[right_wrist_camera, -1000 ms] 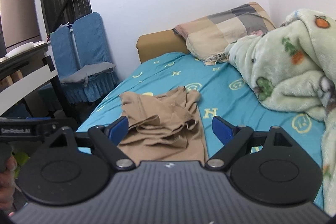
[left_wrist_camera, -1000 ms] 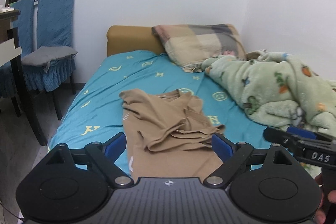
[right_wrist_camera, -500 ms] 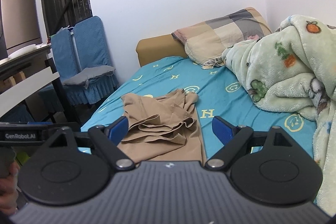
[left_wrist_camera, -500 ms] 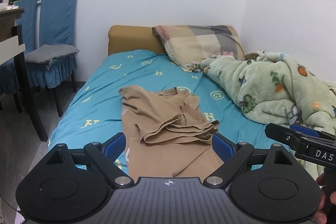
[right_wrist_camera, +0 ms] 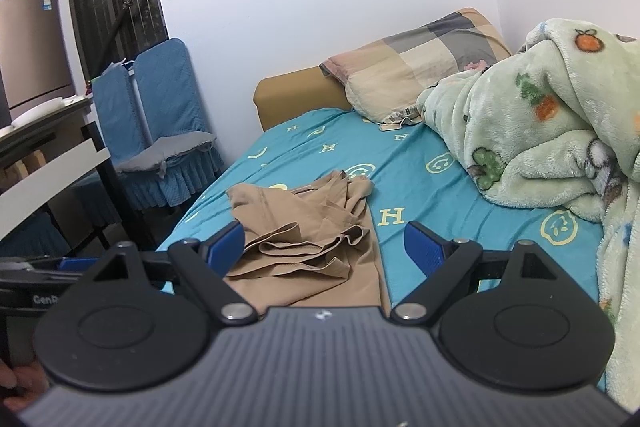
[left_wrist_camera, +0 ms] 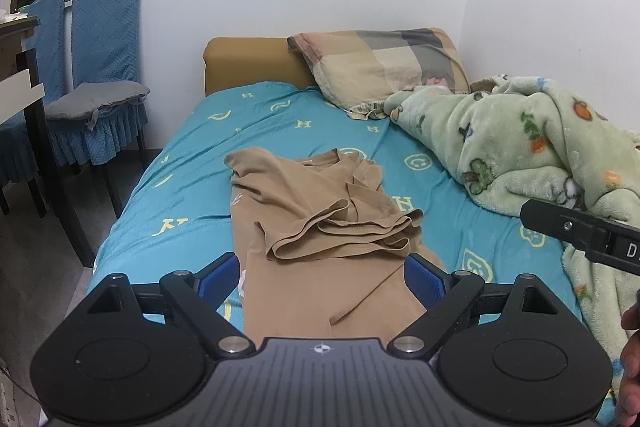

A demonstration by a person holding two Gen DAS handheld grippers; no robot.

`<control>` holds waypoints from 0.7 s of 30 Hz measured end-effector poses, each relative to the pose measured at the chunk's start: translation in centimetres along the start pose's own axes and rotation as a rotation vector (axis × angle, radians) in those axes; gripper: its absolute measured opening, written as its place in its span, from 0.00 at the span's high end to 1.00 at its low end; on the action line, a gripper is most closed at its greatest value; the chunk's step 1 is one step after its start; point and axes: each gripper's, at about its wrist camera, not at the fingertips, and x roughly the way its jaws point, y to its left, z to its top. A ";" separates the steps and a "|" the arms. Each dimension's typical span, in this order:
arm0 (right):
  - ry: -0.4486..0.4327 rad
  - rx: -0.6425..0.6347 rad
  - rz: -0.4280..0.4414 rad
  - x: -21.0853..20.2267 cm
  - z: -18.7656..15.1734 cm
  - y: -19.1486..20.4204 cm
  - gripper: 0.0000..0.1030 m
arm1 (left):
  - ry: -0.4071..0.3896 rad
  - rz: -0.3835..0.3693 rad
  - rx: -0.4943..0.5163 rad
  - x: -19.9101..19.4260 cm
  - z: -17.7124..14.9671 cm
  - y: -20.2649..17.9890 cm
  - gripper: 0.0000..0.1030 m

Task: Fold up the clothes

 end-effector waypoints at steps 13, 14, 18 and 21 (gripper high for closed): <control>0.016 0.016 -0.006 0.2 0.0 -0.3 0.15 | 0.019 -0.002 0.000 0.1 -0.3 -0.2 0.12; 0.019 0.018 -0.009 0.3 -0.1 -0.3 0.15 | 0.022 -0.003 -0.003 0.2 -0.3 -0.1 0.12; 0.077 0.107 0.003 1.2 -0.5 -1.4 0.15 | 0.038 -0.010 -0.023 0.3 -0.3 -0.1 0.12; 0.151 0.246 0.022 2.3 -1.3 -3.1 0.15 | 0.055 -0.017 -0.037 0.4 -0.5 0.0 0.12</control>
